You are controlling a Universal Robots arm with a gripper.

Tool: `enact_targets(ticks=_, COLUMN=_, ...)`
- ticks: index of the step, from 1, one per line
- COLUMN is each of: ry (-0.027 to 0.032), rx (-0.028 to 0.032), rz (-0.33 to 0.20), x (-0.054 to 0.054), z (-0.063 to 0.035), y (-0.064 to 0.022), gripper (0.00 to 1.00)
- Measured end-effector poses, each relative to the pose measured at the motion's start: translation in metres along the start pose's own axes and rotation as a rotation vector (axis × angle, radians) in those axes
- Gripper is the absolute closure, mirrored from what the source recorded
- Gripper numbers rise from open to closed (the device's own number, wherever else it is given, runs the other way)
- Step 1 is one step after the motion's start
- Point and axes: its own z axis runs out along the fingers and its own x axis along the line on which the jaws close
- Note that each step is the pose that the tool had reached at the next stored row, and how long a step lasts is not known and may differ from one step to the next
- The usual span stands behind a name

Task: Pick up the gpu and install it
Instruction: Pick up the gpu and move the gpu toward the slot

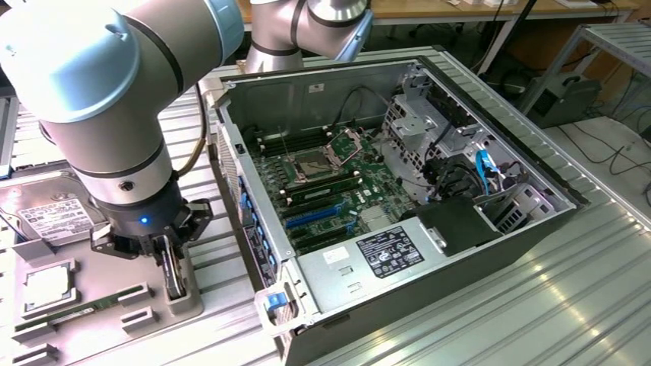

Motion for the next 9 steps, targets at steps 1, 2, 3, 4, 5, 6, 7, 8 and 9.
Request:
enact_targets(ticks=1, ry=0.0, rx=0.0, rz=0.0, x=0.0, z=0.0, y=0.0, gripper=0.68)
enact_targets(ticks=2, ry=0.0, rx=0.0, rz=0.0, x=0.0, z=0.0, y=0.0, gripper=0.68)
enact_targets(ticks=3, ry=0.0, rx=0.0, rz=0.0, x=0.0, z=0.0, y=0.0, gripper=0.68)
enact_targets(ticks=4, ry=-0.0001, rx=0.0, rz=0.0, x=0.0, z=0.0, y=0.0, gripper=0.68)
enact_targets(ticks=5, ry=0.0, rx=0.0, rz=0.0, x=0.0, z=0.0, y=0.0, gripper=0.68)
enact_targets(ticks=6, ry=0.0, rx=0.0001, rz=0.0, x=0.0, z=0.0, y=0.0, gripper=0.69)
enact_targets(ticks=7, ry=0.0, rx=0.0, rz=0.0, x=0.0, z=0.0, y=0.0, gripper=0.69)
enact_targets(ticks=8, ry=0.0, rx=0.0, rz=0.0, x=0.0, z=0.0, y=0.0, gripper=0.69)
enact_targets(ticks=9, ry=0.0, rx=0.0, rz=0.0, x=0.0, z=0.0, y=0.0, gripper=0.72)
